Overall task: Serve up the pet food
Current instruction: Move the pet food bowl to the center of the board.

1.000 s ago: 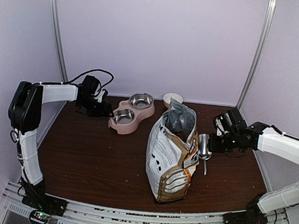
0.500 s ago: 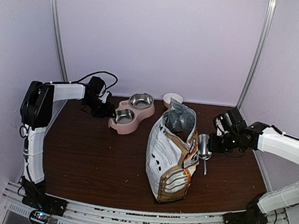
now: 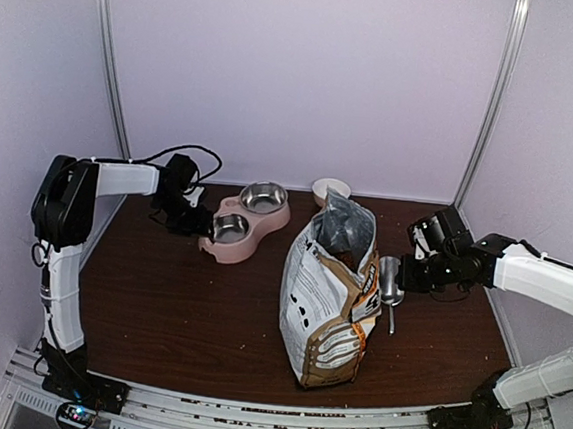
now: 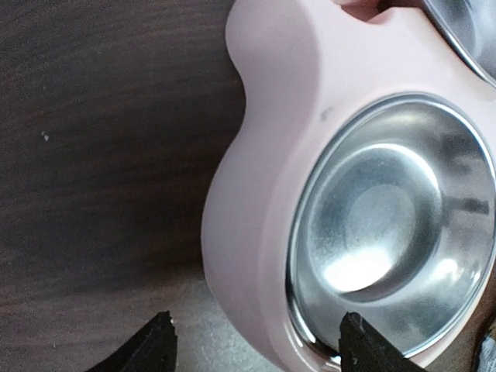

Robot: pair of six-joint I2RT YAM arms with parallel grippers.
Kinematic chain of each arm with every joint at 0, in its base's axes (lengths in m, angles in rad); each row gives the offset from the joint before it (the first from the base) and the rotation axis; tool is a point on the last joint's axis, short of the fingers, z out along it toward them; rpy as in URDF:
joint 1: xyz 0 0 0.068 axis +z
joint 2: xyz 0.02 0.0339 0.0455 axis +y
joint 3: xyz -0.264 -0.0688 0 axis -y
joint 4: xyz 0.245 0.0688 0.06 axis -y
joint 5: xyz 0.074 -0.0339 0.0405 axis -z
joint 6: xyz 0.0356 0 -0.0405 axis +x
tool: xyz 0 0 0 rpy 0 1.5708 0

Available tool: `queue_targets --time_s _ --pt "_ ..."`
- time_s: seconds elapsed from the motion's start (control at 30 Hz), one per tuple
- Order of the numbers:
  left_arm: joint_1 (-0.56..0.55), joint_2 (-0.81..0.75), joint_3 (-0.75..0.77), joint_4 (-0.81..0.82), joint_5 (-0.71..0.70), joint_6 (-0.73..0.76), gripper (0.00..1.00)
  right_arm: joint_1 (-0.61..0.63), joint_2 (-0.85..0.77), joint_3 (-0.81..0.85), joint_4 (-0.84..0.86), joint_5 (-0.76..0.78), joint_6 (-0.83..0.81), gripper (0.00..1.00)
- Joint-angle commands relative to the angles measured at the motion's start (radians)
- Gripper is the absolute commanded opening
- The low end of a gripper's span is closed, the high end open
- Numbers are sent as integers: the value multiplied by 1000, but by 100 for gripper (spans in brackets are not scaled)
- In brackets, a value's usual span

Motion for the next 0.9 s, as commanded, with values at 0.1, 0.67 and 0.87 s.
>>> queue_targets --time_s 0.1,0.67,0.87 --pt "3 -179 -226 16 -92 15 73 -4 -28 -23 24 -15 7 0" --pt "-86 -478 -304 -15 -117 17 74 -5 -65 -63 45 -44 4 0" --pt "-179 -505 -285 6 -155 -45 73 -4 -110 -49 26 -34 7 0"
